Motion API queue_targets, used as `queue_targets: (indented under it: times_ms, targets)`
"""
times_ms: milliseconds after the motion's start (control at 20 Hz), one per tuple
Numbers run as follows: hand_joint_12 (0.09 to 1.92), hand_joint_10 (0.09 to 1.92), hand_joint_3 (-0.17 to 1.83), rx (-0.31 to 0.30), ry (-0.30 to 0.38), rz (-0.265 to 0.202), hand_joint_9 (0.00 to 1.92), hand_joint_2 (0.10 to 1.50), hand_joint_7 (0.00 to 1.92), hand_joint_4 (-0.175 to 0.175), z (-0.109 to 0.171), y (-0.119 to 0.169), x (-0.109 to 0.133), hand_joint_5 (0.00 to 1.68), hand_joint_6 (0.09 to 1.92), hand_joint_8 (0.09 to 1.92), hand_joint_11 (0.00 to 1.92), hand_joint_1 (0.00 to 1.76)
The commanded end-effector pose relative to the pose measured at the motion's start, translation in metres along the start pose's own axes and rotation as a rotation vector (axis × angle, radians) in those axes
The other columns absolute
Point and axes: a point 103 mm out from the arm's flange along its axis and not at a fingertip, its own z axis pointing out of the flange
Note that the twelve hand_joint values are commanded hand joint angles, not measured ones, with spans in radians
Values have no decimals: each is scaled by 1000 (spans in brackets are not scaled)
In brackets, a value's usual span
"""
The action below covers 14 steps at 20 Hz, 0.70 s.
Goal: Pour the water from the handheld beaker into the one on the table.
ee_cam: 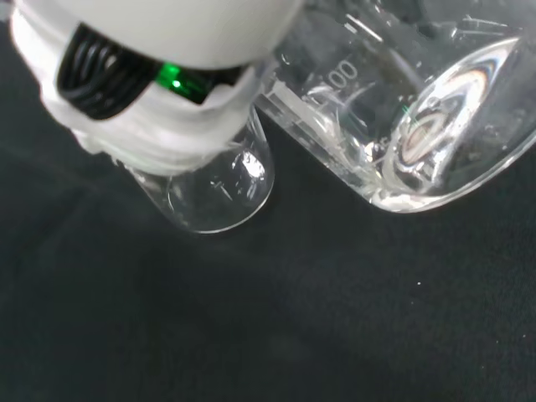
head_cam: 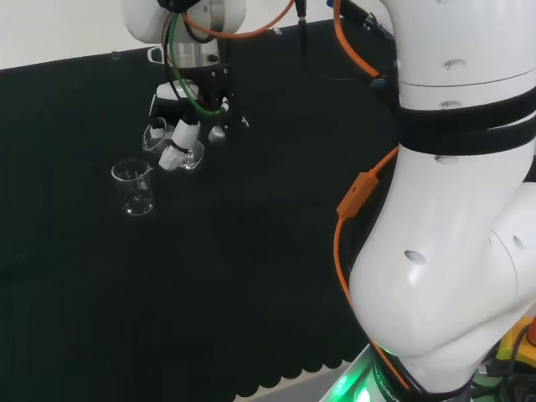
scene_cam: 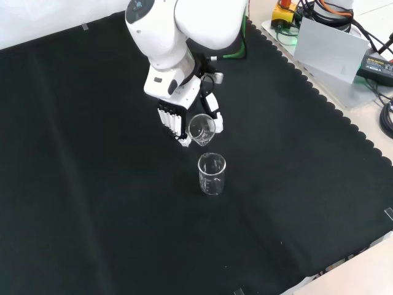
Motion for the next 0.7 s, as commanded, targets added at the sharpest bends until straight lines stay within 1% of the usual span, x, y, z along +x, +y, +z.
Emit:
queue_targets:
  times_ms: [50,700]
  targets:
    - [779,737,729,70,-70,7,1527,630,1278,-175,-2,3,12,1210,778,745,1211,1310]
    - [790,746,763,148,-174,42,1534,619,1262,-175,-5,3,26,1194,821,791,1210,1308]
